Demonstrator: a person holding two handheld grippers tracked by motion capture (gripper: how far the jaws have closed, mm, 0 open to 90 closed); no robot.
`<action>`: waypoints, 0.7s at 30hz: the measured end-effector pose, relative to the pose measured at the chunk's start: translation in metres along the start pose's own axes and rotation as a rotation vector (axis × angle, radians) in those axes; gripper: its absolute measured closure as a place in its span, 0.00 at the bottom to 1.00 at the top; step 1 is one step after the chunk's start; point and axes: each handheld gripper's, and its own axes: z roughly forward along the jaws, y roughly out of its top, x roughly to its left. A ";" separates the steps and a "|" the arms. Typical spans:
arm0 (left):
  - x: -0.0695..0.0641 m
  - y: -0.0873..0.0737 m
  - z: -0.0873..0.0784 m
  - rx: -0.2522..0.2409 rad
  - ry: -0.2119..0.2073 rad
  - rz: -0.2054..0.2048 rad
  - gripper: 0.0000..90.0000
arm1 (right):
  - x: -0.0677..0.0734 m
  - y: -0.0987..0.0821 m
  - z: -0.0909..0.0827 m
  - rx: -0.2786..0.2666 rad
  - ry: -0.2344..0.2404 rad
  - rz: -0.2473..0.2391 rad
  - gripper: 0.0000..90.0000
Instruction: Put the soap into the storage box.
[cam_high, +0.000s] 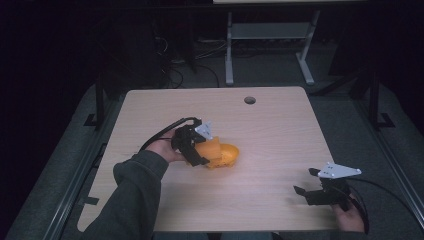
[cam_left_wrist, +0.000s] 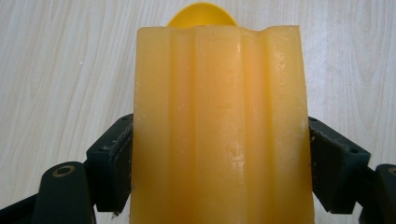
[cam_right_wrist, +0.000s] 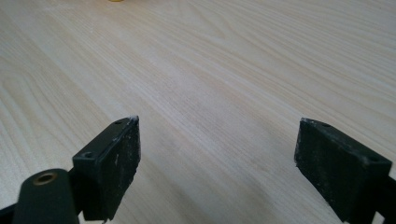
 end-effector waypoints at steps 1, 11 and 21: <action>0.000 0.001 0.000 0.000 -0.001 0.001 0.23 | 0.000 0.000 0.000 0.002 0.000 -0.001 0.15; 0.003 0.006 0.006 -0.015 -0.007 0.011 0.23 | -0.001 0.000 -0.002 -0.001 -0.005 0.010 0.15; 0.004 0.014 0.012 -0.017 -0.020 0.025 0.23 | -0.001 0.000 -0.001 0.002 -0.004 0.004 0.15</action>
